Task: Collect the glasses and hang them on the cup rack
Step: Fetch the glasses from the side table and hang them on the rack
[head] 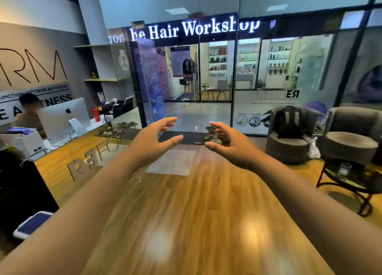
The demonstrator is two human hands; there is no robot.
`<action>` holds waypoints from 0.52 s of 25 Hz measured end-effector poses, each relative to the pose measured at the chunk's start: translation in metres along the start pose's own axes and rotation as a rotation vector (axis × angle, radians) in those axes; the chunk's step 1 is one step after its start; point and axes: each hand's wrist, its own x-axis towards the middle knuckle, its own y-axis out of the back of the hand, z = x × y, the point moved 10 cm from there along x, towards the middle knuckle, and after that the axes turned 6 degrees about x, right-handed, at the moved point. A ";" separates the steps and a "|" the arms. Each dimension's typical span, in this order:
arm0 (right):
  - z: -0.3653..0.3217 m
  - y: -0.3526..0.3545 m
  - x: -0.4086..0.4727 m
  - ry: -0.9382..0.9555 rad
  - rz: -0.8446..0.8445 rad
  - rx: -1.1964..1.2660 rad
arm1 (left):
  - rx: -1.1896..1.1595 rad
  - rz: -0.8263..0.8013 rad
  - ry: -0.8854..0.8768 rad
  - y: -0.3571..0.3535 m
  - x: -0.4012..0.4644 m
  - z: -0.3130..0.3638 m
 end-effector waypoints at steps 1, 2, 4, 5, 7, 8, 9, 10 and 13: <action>0.011 0.012 0.008 -0.021 0.030 -0.011 | -0.024 -0.007 -0.017 -0.008 0.017 0.001; 0.024 0.024 0.016 -0.038 0.056 -0.021 | -0.046 -0.014 -0.032 -0.017 0.034 0.003; 0.048 0.048 0.031 -0.063 0.094 -0.031 | -0.084 -0.038 -0.060 -0.040 0.065 0.009; 0.062 0.060 0.038 -0.075 0.108 -0.037 | -0.097 -0.051 -0.071 -0.053 0.081 0.013; 0.091 0.082 0.051 -0.091 0.121 -0.060 | -0.104 -0.070 -0.092 -0.079 0.111 0.020; 0.103 0.092 0.057 -0.093 0.126 -0.070 | -0.097 -0.079 -0.102 -0.091 0.126 0.023; 0.118 0.105 0.067 -0.094 0.137 -0.075 | -0.089 -0.086 -0.114 -0.104 0.145 0.028; 0.132 0.120 0.078 -0.095 0.145 -0.078 | -0.084 -0.088 -0.122 -0.117 0.165 0.033; 0.170 0.165 0.118 -0.089 0.155 -0.100 | -0.097 -0.085 -0.140 -0.155 0.233 0.049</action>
